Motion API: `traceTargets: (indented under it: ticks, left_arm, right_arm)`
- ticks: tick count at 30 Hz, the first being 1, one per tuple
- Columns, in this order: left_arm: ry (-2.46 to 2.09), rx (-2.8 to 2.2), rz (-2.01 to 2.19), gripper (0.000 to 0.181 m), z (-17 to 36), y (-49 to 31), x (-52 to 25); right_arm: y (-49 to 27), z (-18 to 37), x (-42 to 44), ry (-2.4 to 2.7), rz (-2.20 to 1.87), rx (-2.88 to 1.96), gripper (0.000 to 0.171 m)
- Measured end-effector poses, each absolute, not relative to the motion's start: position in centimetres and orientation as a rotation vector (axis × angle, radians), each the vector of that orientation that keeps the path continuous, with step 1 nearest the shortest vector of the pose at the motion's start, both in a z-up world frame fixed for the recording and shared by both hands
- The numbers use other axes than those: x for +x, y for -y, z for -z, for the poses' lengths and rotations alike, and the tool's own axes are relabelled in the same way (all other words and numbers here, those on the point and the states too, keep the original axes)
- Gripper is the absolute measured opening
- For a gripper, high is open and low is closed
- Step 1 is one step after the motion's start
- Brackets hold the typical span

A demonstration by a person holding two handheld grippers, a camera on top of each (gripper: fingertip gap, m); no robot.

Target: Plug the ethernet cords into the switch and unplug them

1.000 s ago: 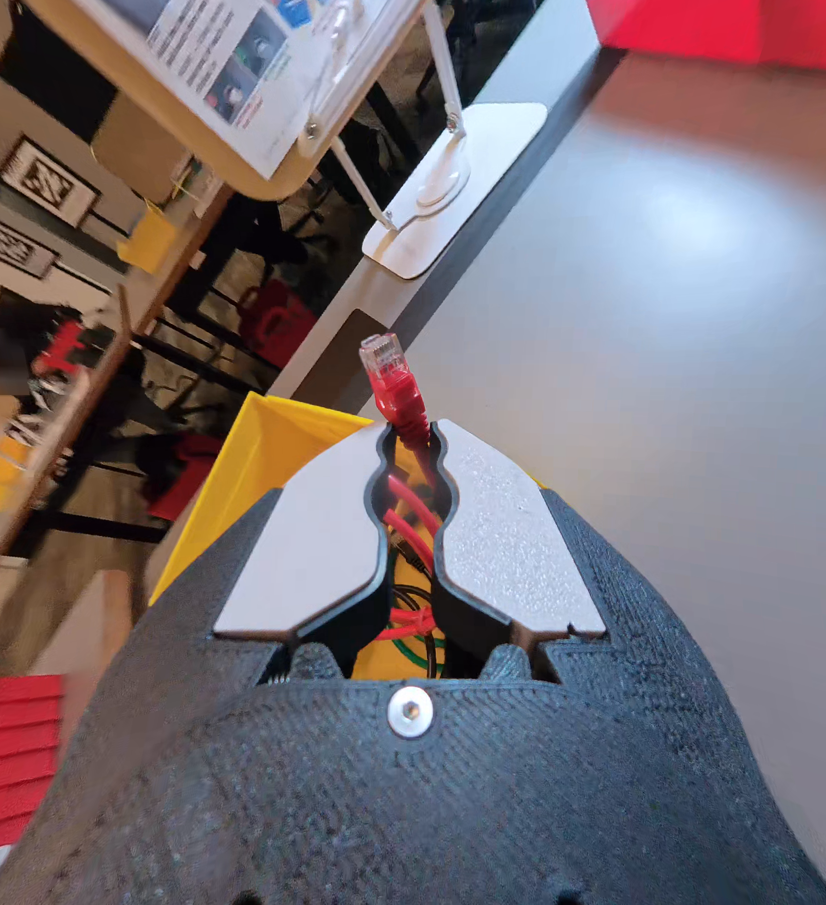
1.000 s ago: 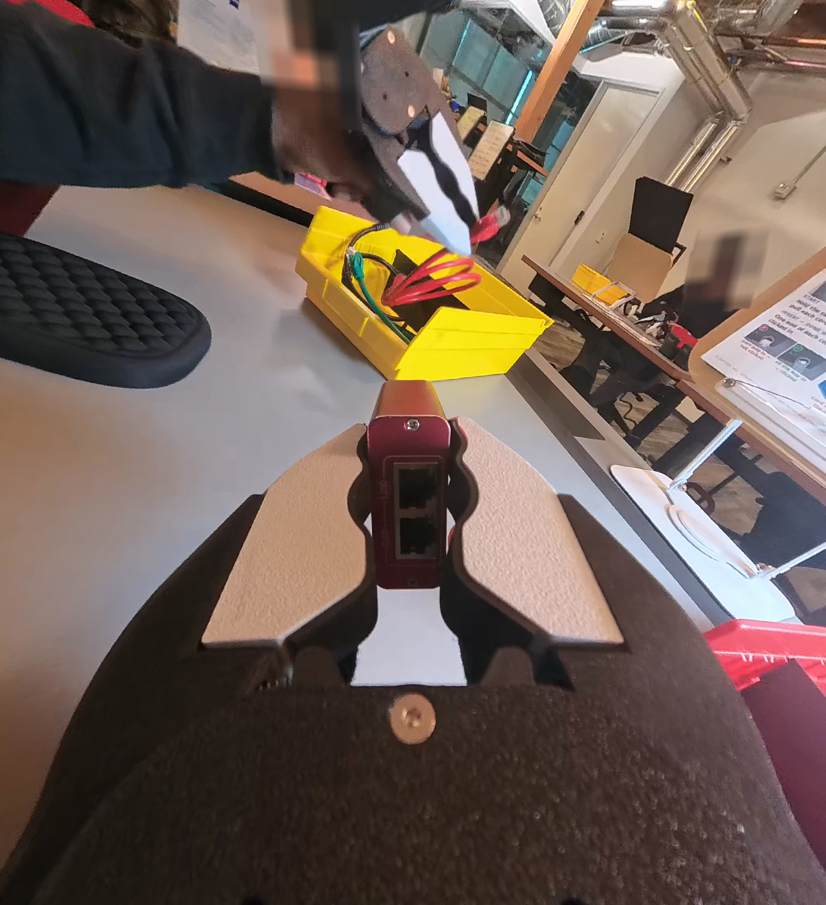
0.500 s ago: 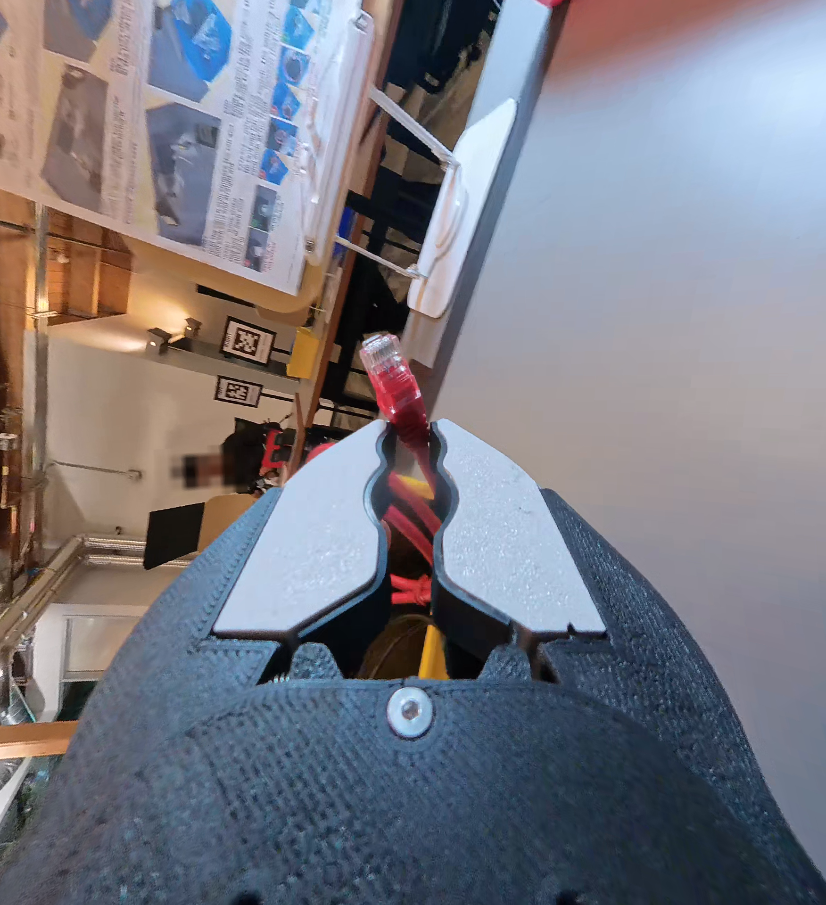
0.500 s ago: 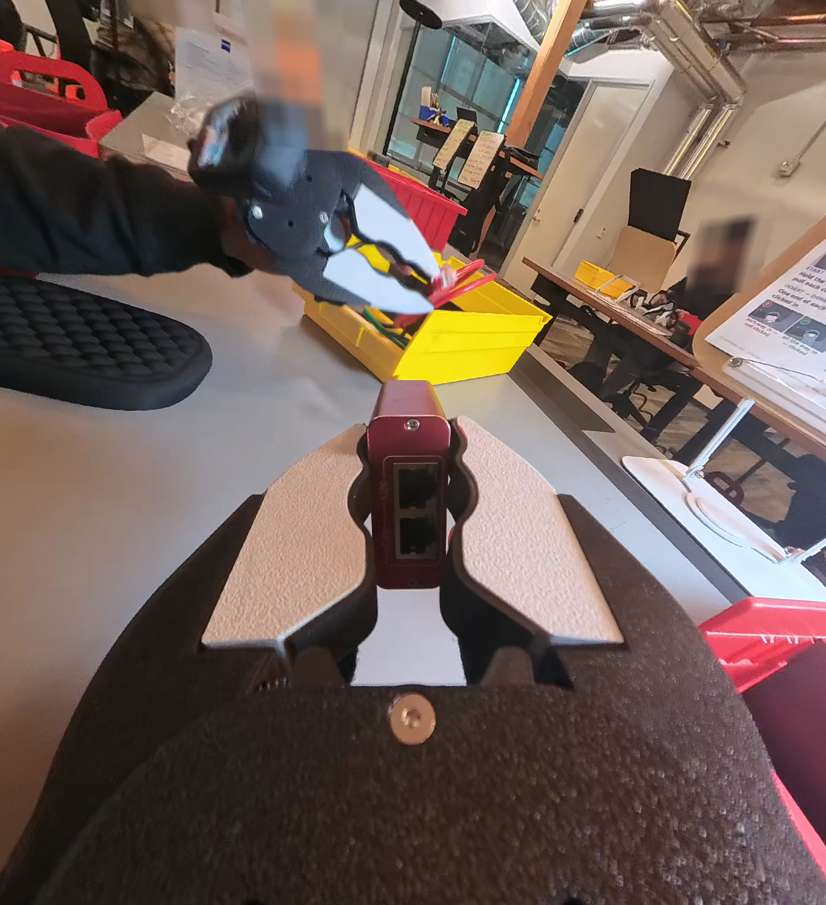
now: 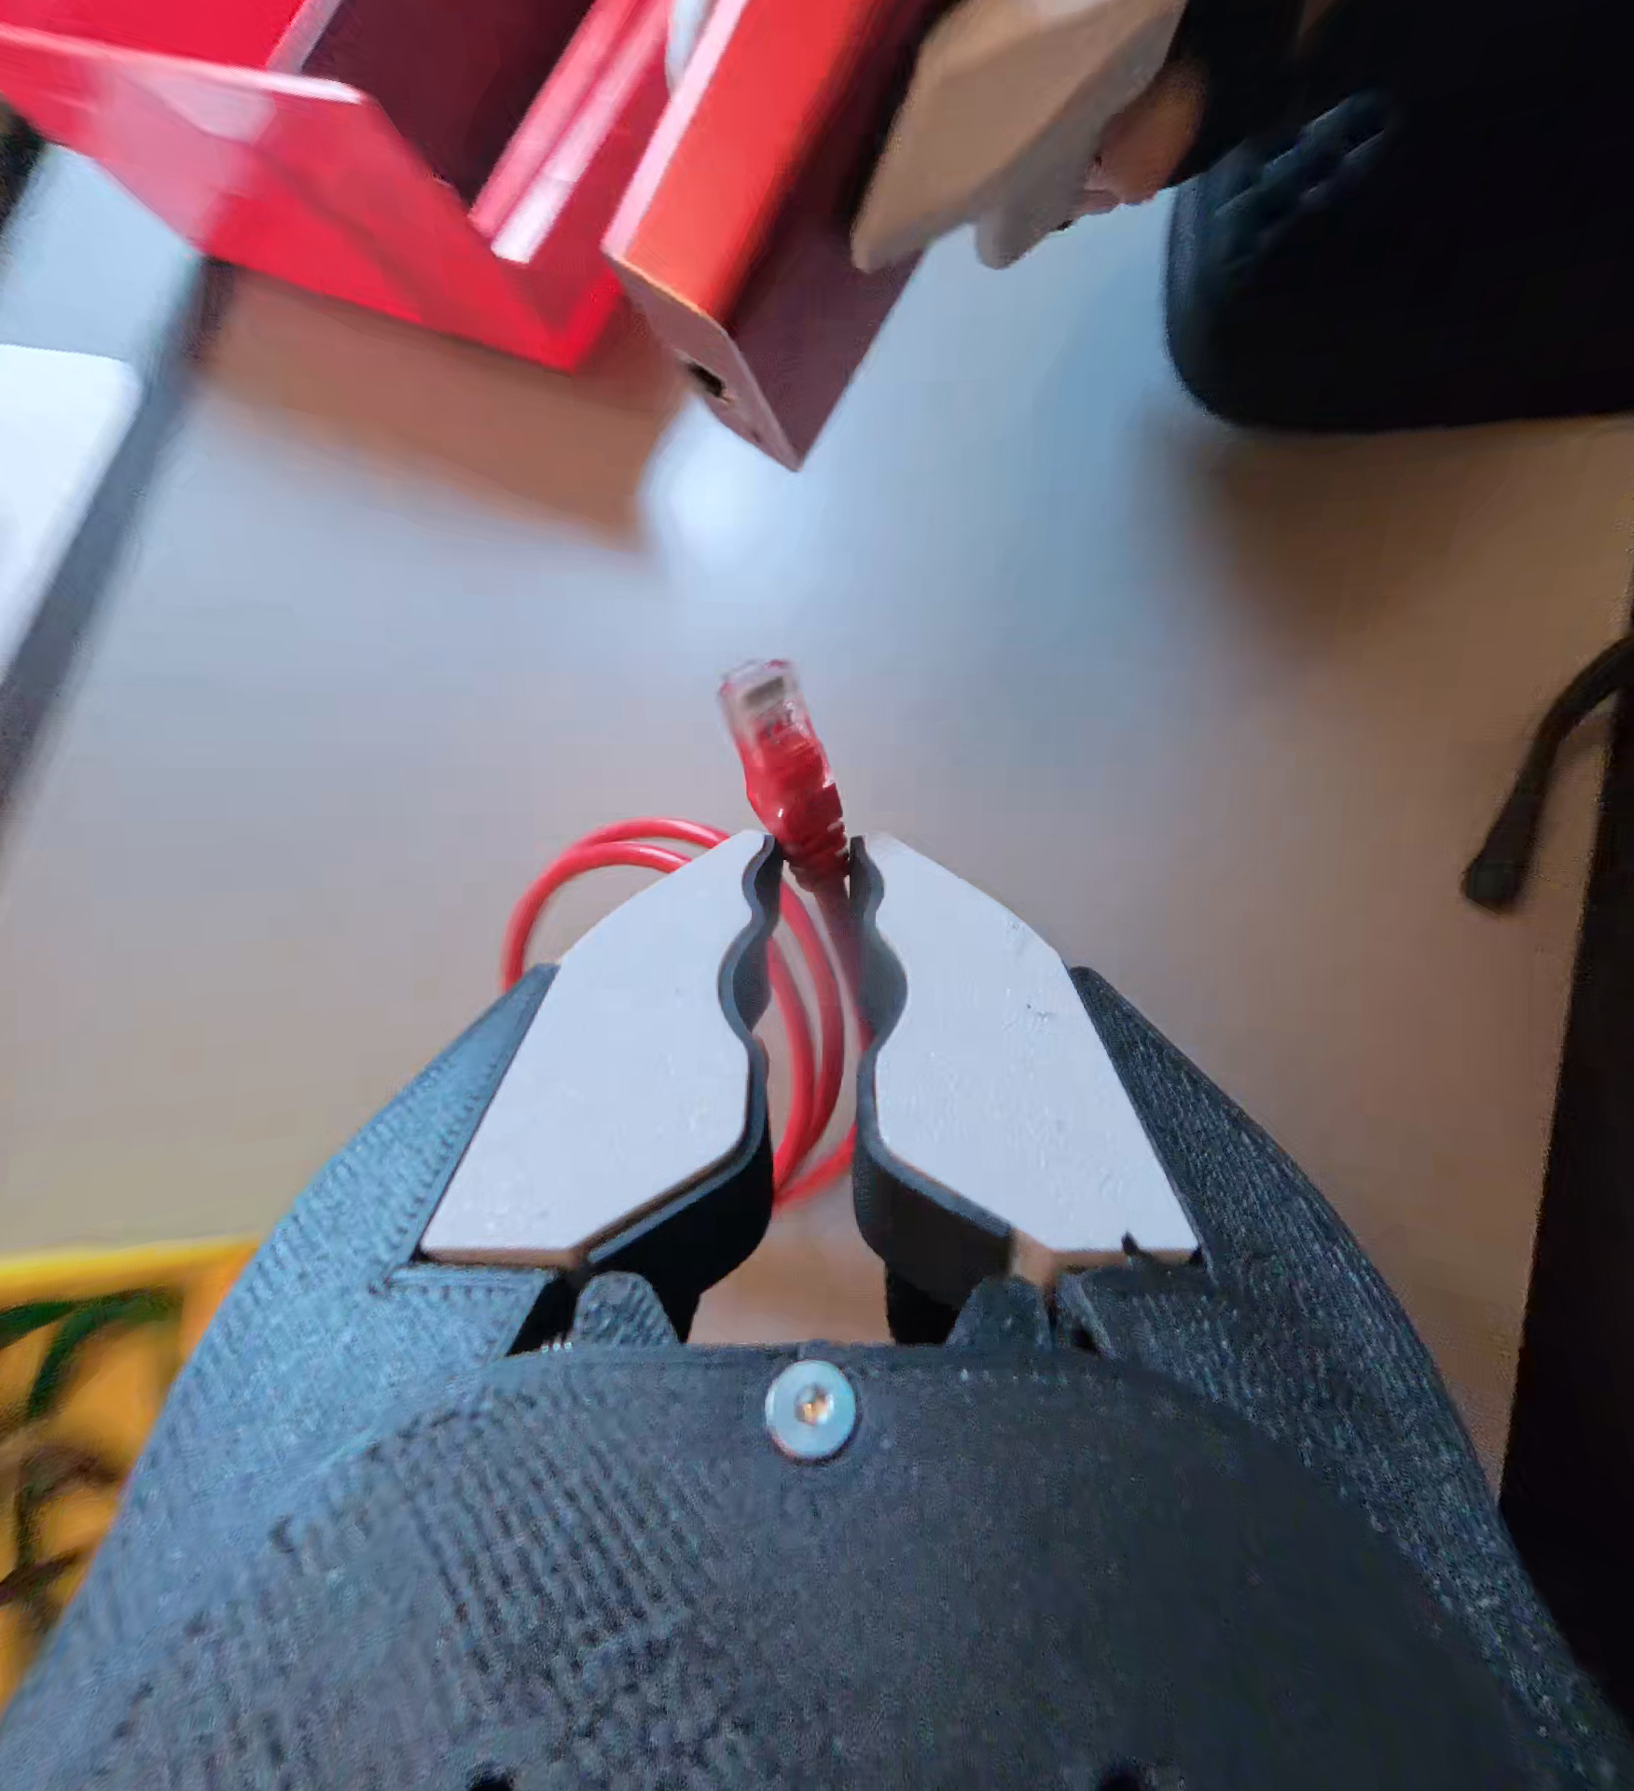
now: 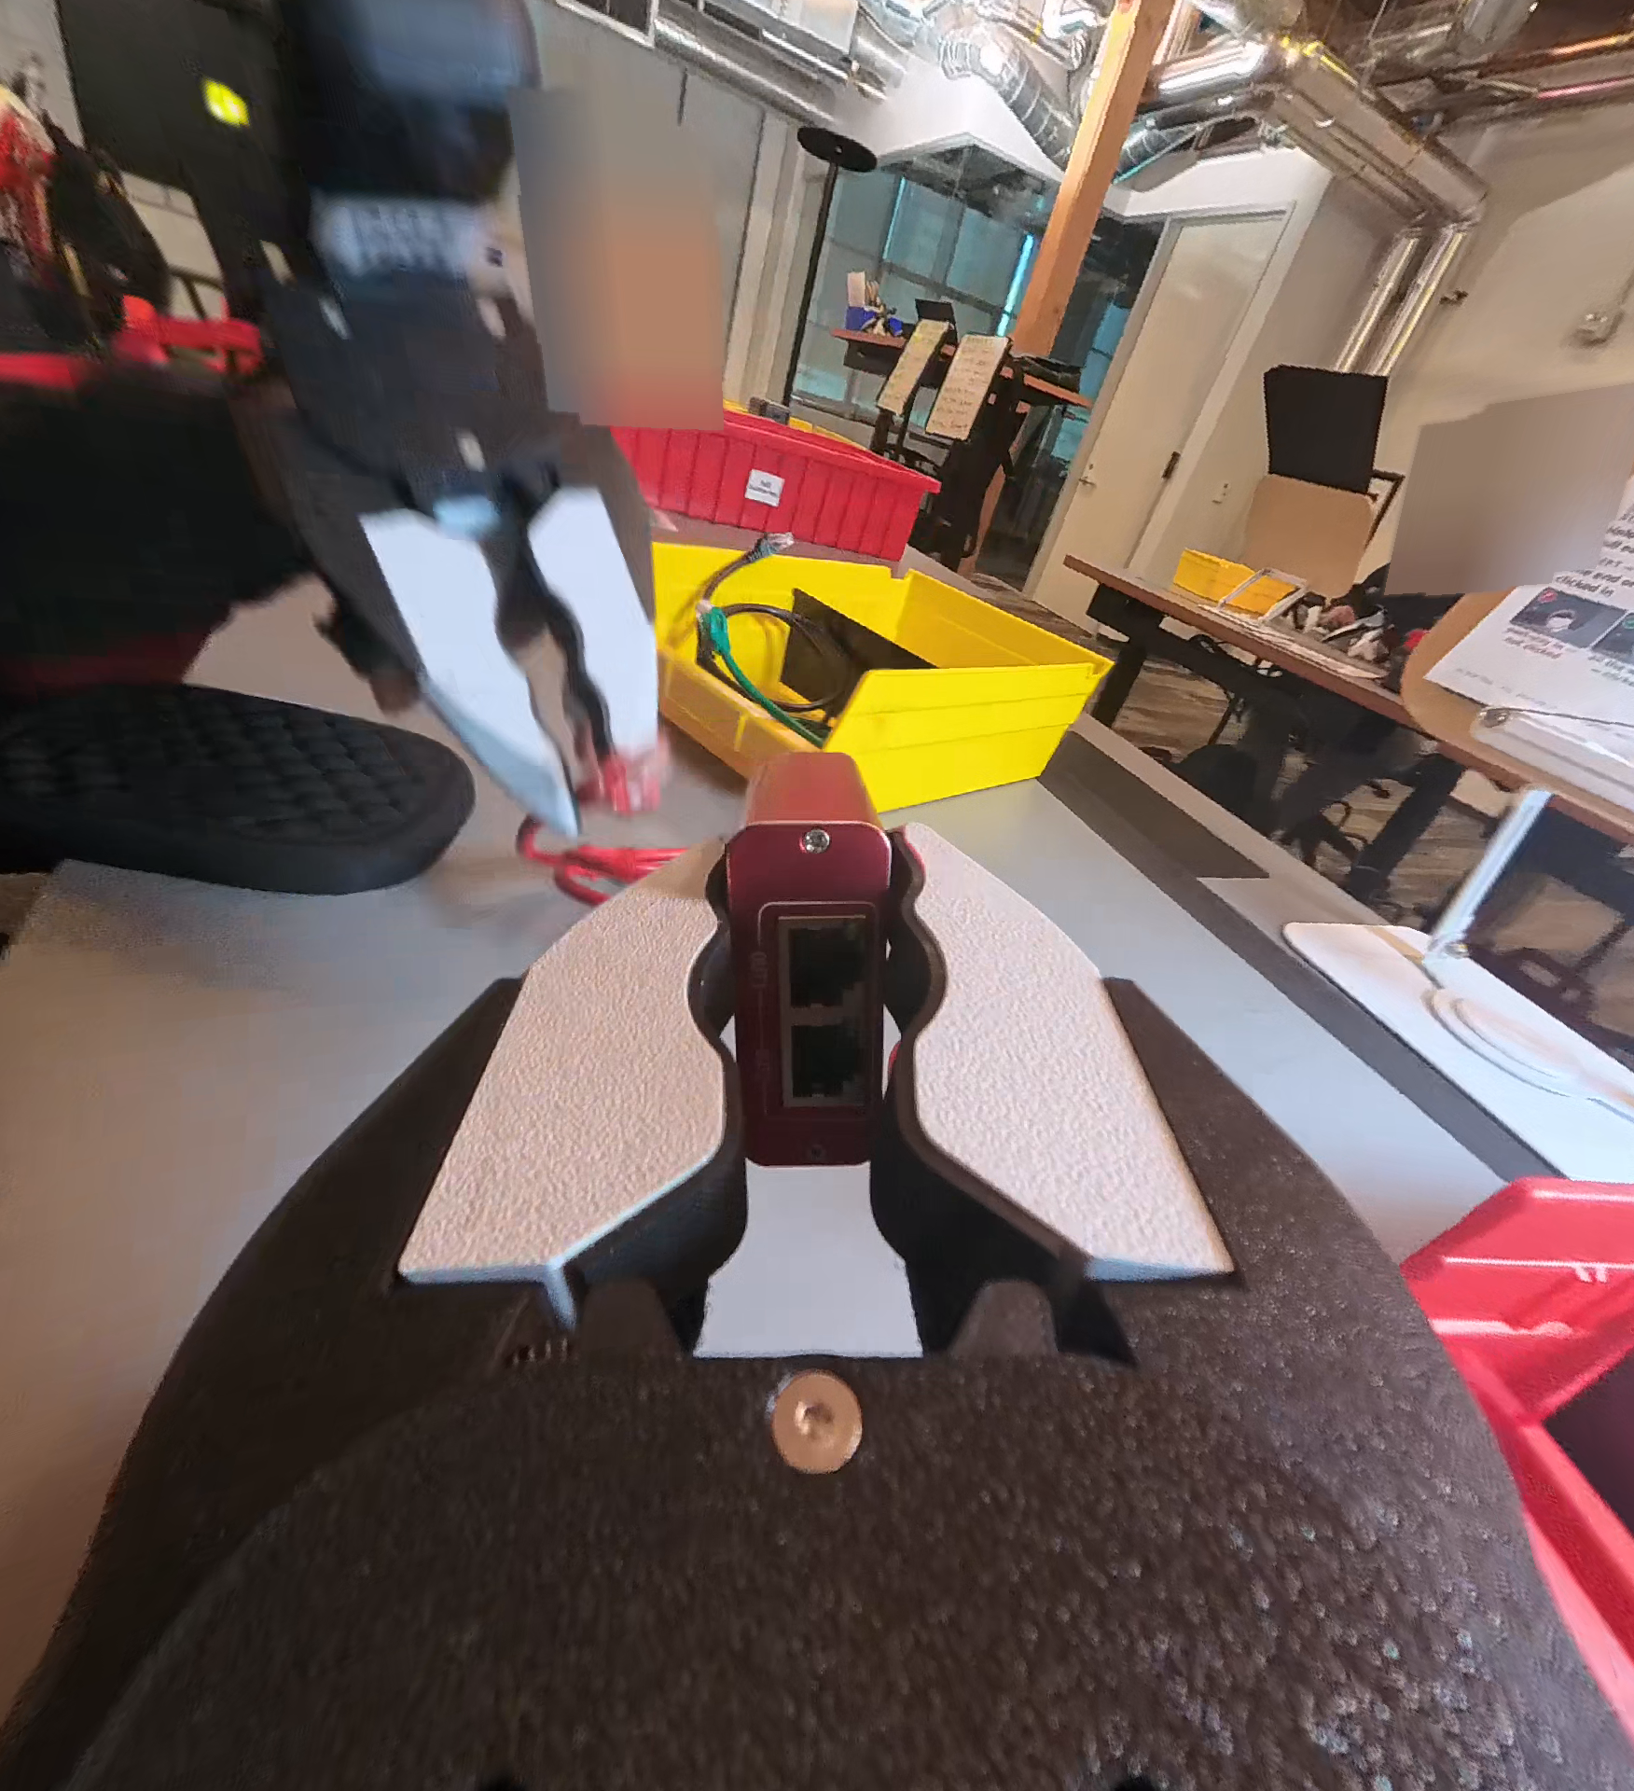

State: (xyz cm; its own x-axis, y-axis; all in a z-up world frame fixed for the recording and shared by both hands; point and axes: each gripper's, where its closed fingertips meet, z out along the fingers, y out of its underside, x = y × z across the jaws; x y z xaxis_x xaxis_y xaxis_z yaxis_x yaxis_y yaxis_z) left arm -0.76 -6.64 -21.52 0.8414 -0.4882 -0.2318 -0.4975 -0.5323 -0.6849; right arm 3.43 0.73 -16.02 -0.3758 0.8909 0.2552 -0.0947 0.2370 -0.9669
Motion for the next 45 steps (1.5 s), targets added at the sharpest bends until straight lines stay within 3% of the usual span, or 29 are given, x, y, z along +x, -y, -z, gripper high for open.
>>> traceTargets:
  ticks: [4,7,13,16,27,45]
  left_arm:
    - [-0.712,-2.176,0.282,0.014,24.2,4.6,1.6]
    - [-0.7,-2.037,0.519,0.03,21.7,4.0,2.9]
    - [-0.637,-1.83,0.76,0.044,19.1,1.7,5.0]
    - [-0.654,-1.786,0.583,0.027,19.5,0.7,5.0]
    - [-0.962,-1.856,0.053,0.025,22.8,2.2,1.5]
    - [-1.034,-1.926,0.112,0.025,23.9,3.3,1.0]
  right_arm:
    - [-0.9,15.9,3.9,1.55,-1.441,-0.809,0.027]
    - [-1.0,15.7,4.0,1.538,-1.556,-0.828,0.026]
    - [0.3,14.4,4.4,1.488,-1.796,-0.799,0.027]
    - [0.7,14.8,4.5,1.513,-1.793,-0.792,0.027]
    - [0.9,21.1,3.0,1.922,-0.937,-0.699,0.031]
    - [2.2,22.0,3.1,1.988,-0.964,-0.723,0.029]
